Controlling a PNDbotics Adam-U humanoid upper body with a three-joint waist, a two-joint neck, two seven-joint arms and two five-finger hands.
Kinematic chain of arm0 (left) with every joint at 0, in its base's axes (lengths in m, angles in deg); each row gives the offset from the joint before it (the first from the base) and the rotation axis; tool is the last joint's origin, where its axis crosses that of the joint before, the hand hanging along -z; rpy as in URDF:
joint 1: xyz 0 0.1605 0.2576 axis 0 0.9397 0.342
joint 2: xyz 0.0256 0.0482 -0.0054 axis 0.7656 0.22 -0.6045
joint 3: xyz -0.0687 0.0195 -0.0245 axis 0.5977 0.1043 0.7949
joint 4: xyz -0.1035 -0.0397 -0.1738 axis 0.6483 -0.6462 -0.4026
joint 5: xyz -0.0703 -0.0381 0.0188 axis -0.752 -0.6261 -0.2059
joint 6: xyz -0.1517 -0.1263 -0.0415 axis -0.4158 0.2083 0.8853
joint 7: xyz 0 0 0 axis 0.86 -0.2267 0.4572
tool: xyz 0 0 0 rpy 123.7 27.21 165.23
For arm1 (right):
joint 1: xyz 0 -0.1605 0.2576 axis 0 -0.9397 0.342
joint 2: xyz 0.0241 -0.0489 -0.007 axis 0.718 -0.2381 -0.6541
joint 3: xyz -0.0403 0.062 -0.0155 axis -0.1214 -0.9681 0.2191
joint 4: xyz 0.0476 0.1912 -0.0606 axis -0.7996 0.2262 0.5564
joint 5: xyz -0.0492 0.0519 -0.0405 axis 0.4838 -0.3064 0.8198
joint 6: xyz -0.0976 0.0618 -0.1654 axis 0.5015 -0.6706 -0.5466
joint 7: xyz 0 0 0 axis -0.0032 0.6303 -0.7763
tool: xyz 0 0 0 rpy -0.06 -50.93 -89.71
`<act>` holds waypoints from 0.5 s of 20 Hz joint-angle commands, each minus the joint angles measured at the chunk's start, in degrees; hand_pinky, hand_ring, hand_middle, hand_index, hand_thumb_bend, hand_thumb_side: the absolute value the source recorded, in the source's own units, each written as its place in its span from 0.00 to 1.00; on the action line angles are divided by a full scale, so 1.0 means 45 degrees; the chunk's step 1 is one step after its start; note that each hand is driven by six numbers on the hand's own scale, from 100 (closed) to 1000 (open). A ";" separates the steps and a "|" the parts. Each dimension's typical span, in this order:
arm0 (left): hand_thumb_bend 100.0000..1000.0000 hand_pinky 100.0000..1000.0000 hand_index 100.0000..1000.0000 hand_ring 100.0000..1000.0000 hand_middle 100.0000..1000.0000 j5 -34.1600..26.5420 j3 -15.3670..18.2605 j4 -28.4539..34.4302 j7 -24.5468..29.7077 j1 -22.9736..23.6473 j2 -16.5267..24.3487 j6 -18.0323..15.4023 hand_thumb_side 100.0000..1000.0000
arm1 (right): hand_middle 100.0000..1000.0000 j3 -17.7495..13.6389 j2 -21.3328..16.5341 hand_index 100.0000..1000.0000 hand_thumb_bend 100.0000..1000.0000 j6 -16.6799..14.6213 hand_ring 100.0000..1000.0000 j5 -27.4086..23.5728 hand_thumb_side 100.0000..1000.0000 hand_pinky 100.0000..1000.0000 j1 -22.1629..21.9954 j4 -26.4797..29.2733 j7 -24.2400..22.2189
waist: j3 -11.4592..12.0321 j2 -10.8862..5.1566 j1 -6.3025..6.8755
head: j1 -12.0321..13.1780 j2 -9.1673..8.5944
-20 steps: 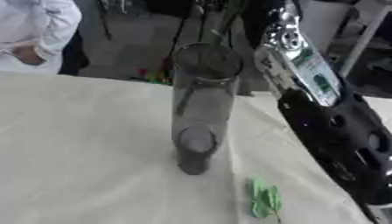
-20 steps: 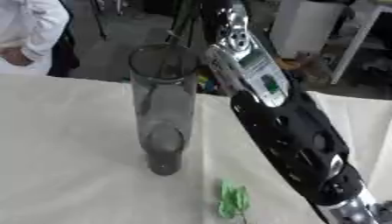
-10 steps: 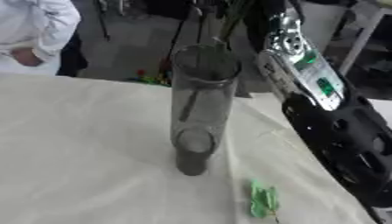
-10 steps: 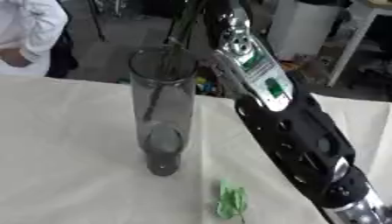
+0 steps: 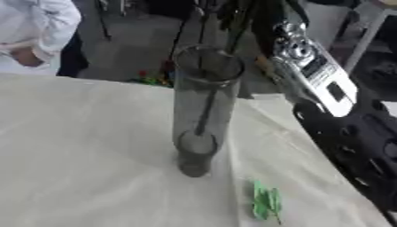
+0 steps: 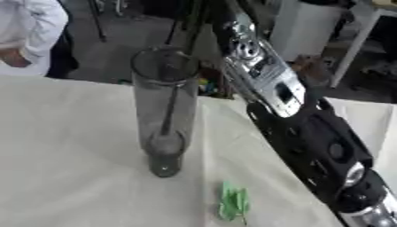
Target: Arrange flowers into the vase.
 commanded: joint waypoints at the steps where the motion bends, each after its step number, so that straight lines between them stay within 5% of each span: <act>1: 0.00 0.81 0.94 0.93 0.87 -0.0021 0.0155 0.0221 -0.0070 -0.0094 0.0183 -0.0004 1.00 | 0.23 -0.0147 -0.0441 0.19 0.00 0.0387 0.41 0.0360 1.00 0.42 0.0161 0.0560 -0.0344 | -0.0022 -0.0418 0.0103 | 0.0031 -0.0026; 10: 0.00 0.81 0.94 0.93 0.87 -0.0027 0.0162 0.0221 -0.0073 -0.0086 0.0157 -0.0006 1.00 | 0.33 -0.0157 -0.0514 0.22 0.00 0.0471 0.49 0.0477 1.00 0.58 0.0025 0.0764 -0.0668 | -0.0044 -0.0427 0.0130 | 0.0052 -0.0117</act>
